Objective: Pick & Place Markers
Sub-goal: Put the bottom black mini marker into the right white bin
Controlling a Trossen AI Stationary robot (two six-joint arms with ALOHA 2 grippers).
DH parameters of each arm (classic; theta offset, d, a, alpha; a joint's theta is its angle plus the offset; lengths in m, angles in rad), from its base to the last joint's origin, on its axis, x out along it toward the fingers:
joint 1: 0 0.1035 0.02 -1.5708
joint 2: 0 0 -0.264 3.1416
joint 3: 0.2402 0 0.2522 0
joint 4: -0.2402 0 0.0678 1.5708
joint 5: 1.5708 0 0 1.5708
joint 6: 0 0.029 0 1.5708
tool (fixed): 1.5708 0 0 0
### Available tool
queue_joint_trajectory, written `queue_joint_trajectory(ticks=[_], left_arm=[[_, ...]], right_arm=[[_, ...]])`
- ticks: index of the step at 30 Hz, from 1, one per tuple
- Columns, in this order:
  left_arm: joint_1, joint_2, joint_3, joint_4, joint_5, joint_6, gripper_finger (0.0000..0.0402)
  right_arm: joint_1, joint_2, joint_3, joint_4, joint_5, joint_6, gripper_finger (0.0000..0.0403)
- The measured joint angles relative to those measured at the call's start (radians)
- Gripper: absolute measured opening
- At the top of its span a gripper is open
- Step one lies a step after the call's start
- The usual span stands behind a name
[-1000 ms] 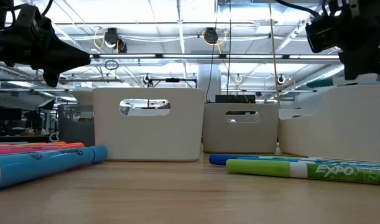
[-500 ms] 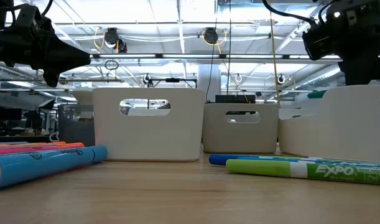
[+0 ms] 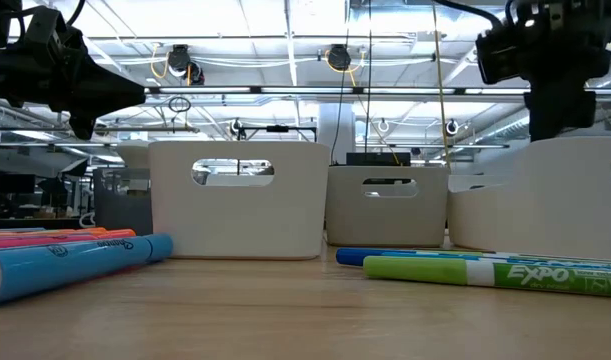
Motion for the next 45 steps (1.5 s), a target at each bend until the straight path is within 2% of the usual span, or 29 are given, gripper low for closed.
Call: queue_joint_trajectory(ticks=[7, 15, 21, 26, 31, 34, 36, 41, 45], left_arm=[[0.000, 0.000, 0.000, 0.000, 0.000, 0.000, 0.0079], [0.000, 0.000, 0.000, 0.000, 0.000, 0.000, 0.0079], [0.000, 0.000, 0.000, 0.000, 0.000, 0.000, 0.0079], [0.000, 0.000, 0.000, 0.000, 0.000, 0.000, 0.0079], [0.000, 0.000, 0.000, 0.000, 0.000, 0.000, 0.0079], [0.000, 0.000, 0.000, 0.000, 0.000, 0.000, 0.0079], [0.000, 0.000, 0.000, 0.000, 0.000, 0.000, 0.0079], [0.000, 0.000, 0.000, 0.000, 0.000, 0.000, 0.0079], [0.000, 0.000, 0.000, 0.000, 0.000, 0.000, 0.0079]], right_arm=[[0.000, 0.000, 0.000, 0.089, 0.055, -0.176, 0.0082], [0.000, 0.000, 0.000, 0.188, 0.250, -0.416, 0.0077], [0.000, 0.000, 0.000, 0.240, 0.527, -0.624, 0.0075], [-0.005, 0.000, 0.000, 0.302, 0.847, -0.782, 0.0075], [-0.042, 0.000, 0.000, 0.353, 1.117, -0.855, 0.0075], [-0.095, 0.000, -0.010, 0.365, 1.192, -0.838, 0.0077], [-0.155, -0.008, -0.033, 0.353, 1.112, -0.852, 0.0084], [-0.400, -0.009, -0.096, 0.356, 0.616, -0.834, 0.0135], [-0.536, -0.008, -0.140, 0.390, 0.321, -0.958, 0.0184]])
